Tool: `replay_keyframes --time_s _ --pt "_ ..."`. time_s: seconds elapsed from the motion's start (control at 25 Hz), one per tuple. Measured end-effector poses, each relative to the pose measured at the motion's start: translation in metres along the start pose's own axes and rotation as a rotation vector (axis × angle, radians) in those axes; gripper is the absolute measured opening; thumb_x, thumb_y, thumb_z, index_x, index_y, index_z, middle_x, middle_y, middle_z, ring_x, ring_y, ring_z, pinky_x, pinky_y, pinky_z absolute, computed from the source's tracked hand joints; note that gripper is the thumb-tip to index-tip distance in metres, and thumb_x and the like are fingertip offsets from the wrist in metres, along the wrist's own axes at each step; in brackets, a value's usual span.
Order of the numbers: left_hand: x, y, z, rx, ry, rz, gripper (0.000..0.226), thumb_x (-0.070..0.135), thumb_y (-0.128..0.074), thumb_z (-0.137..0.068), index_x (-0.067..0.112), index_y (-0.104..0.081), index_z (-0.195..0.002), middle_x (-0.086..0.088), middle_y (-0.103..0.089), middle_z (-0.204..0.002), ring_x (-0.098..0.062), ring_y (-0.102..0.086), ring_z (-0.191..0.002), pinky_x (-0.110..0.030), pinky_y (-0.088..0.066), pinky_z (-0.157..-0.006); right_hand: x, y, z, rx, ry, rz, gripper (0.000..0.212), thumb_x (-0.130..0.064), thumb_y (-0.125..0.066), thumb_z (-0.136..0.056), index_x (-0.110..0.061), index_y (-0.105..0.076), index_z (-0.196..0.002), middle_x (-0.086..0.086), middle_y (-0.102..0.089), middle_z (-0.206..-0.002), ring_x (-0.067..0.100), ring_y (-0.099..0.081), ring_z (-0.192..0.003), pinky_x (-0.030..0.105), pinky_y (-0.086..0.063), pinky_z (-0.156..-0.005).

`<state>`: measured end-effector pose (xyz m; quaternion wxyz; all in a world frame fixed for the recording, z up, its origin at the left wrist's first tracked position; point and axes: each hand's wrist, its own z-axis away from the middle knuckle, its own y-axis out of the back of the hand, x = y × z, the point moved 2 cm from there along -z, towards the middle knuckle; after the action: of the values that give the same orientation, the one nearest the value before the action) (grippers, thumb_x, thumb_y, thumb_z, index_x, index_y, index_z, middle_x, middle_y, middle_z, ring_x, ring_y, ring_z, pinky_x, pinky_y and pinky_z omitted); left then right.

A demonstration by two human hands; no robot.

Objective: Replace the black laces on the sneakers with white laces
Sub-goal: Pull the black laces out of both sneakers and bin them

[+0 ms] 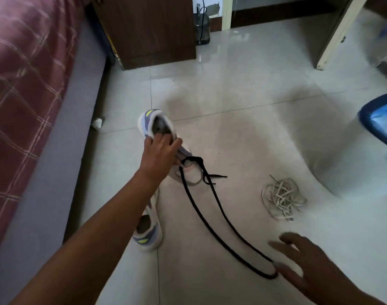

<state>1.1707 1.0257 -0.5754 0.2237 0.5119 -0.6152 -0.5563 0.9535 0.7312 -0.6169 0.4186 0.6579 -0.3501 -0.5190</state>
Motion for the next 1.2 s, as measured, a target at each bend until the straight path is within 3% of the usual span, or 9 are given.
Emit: replay_keyframes --time_s 0.04,0.16,0.44,0.64,0.72,0.88,1.08,1.16,1.2 --pt "0.008 0.009 0.0 0.046 -0.027 0.018 0.047 0.026 -0.087 -0.046 0.013 -0.07 -0.088 -0.01 -0.062 -0.073 -0.027 -0.06 -0.065 -0.034 -0.047 -0.062 -0.022 -0.01 -0.019 0.022 0.009 -0.116 0.039 -0.045 -0.049 -0.092 -0.018 -0.063 -0.117 -0.003 -0.06 -0.112 0.016 -0.063 -0.102 0.02 -0.048 -0.081" --pt "0.031 0.028 0.004 0.115 -0.089 0.044 0.049 0.025 -0.086 -0.048 0.014 -0.07 -0.093 -0.009 -0.062 -0.075 -0.027 -0.059 -0.067 -0.031 -0.045 -0.06 -0.061 -0.033 -0.089 -0.094 -0.199 -0.353 0.06 -0.043 -0.059 -0.088 -0.015 -0.04 -0.137 0.003 -0.047 -0.132 0.018 -0.045 -0.122 0.028 -0.036 -0.1" --pt "0.046 0.032 0.021 0.088 -0.091 0.085 0.054 0.025 -0.087 -0.048 0.015 -0.07 -0.098 -0.009 -0.061 -0.078 -0.028 -0.059 -0.071 -0.031 -0.043 -0.061 -0.062 -0.052 -0.149 -0.075 -0.409 -0.44 0.028 -0.042 -0.053 -0.092 -0.017 -0.044 -0.084 -0.002 -0.053 -0.08 0.024 -0.054 -0.08 0.038 -0.041 -0.067" --pt "0.044 0.022 0.022 0.014 -0.062 0.126 0.054 0.028 -0.089 -0.045 0.013 -0.071 -0.094 -0.011 -0.061 -0.075 -0.029 -0.061 -0.071 -0.033 -0.045 -0.06 -0.055 -0.058 -0.138 -0.148 -0.56 -0.822 0.016 -0.026 -0.046 -0.096 -0.023 -0.04 -0.082 0.004 -0.054 -0.08 0.016 -0.047 -0.063 0.026 -0.036 -0.053" --pt "0.036 0.018 0.018 -0.046 -0.03 0.17 0.054 0.027 -0.088 -0.049 0.011 -0.07 -0.097 -0.014 -0.062 -0.078 -0.031 -0.061 -0.075 -0.037 -0.046 -0.064 -0.052 -0.052 -0.129 -0.152 -0.565 -0.776 0.016 -0.029 -0.046 -0.095 -0.025 -0.042 -0.08 0.0 -0.056 -0.076 0.009 -0.045 -0.057 0.023 -0.032 -0.051" --pt "0.0 0.007 0.005 -0.168 0.136 0.2 0.051 0.032 -0.072 -0.076 0.014 -0.056 -0.121 -0.017 -0.058 -0.108 -0.032 -0.05 -0.103 -0.043 -0.036 -0.081 -0.025 -0.026 -0.082 -0.09 -0.527 -0.704 0.015 -0.029 -0.051 -0.093 -0.025 -0.05 -0.078 -0.006 -0.055 -0.061 -0.001 -0.044 -0.048 0.023 -0.034 -0.053" --pt "-0.052 0.005 -0.013 -0.191 0.249 0.185 0.051 0.034 -0.068 -0.079 0.016 -0.05 -0.124 -0.016 -0.054 -0.118 -0.032 -0.045 -0.109 -0.042 -0.032 -0.086 0.042 0.007 -0.006 -0.092 -0.596 -0.58 0.019 -0.017 -0.057 -0.092 -0.027 -0.058 -0.075 -0.005 -0.058 -0.059 0.001 -0.045 -0.05 0.017 -0.038 -0.053" --pt "-0.062 0.004 -0.014 -0.218 0.263 0.133 0.051 0.035 -0.066 -0.081 0.017 -0.048 -0.125 -0.016 -0.053 -0.121 -0.032 -0.044 -0.112 -0.042 -0.032 -0.088 0.065 0.02 0.018 -0.078 -0.671 -0.474 0.013 -0.03 -0.058 -0.091 -0.028 -0.059 -0.078 -0.001 -0.055 -0.055 0.002 -0.042 -0.045 0.02 -0.035 -0.047" --pt "-0.073 0.006 -0.013 -0.222 0.327 0.121 0.049 0.035 -0.065 -0.082 0.016 -0.048 -0.124 -0.017 -0.053 -0.121 -0.033 -0.044 -0.113 -0.043 -0.032 -0.089 0.081 0.02 0.033 -0.092 -0.743 -0.463 0.023 -0.049 -0.059 -0.086 -0.027 -0.06 -0.081 0.001 -0.054 -0.052 0.003 -0.043 -0.044 0.023 -0.034 -0.045"
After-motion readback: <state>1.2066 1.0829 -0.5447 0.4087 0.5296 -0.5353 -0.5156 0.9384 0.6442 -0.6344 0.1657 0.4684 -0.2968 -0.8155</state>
